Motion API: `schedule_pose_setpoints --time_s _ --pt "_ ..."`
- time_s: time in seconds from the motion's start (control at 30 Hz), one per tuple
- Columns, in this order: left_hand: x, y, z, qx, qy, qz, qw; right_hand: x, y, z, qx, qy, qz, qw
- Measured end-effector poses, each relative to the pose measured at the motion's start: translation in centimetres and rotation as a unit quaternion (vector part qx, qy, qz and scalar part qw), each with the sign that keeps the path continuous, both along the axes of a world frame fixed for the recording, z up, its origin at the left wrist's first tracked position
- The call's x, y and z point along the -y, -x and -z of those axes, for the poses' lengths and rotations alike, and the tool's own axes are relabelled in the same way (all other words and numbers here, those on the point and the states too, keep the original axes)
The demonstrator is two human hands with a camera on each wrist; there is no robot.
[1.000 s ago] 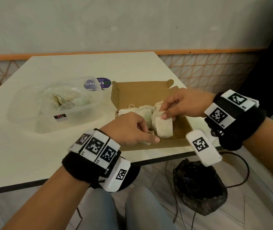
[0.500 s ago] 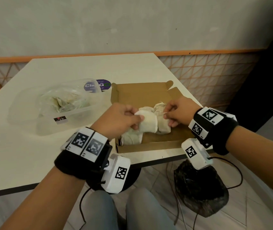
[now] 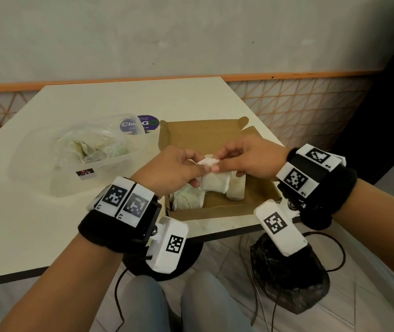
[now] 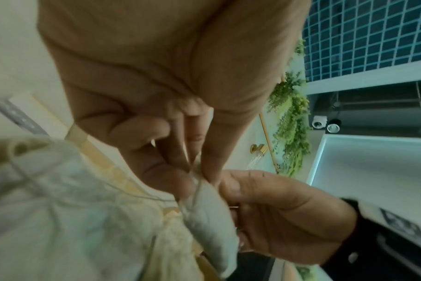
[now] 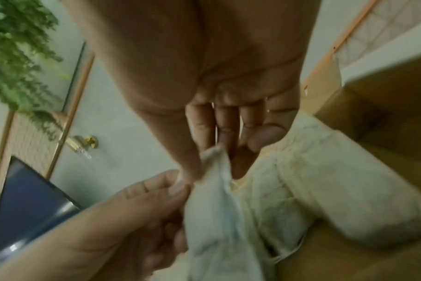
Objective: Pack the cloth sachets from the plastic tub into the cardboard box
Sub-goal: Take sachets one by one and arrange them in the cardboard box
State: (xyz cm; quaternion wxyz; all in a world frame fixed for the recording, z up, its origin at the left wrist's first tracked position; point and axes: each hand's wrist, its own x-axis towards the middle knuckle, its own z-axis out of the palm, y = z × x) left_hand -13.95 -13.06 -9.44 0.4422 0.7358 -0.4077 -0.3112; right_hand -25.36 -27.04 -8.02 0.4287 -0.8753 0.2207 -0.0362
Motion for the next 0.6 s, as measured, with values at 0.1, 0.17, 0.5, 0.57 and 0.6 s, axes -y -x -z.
schedule_pose_setpoints --time_s 0.1,0.17,0.5,0.57,0.6 --pt "-0.9 -0.8 0.6 0.105 -0.043 -0.015 0.993 0.9 0.1 0.4 0.006 0.028 0.038 0.999" --pt "-1.7 -1.3 0.8 0.182 -0.089 -0.015 0.979 1.3 0.2 0.7 0.008 0.007 0.053 0.999" --pt "-2.3 -1.5 0.7 0.244 -0.169 0.004 0.955 -2.3 -1.6 2.3 -0.040 -0.020 -0.098 0.994" --pt "-2.6 -1.8 1.1 0.225 -0.141 -0.022 0.964 -3.0 -2.2 3.1 -0.035 -0.021 -0.092 0.995" --pt "-2.8 -2.0 1.3 0.217 -0.132 -0.033 0.967 -3.3 -2.5 3.5 -0.031 -0.028 -0.085 0.995"
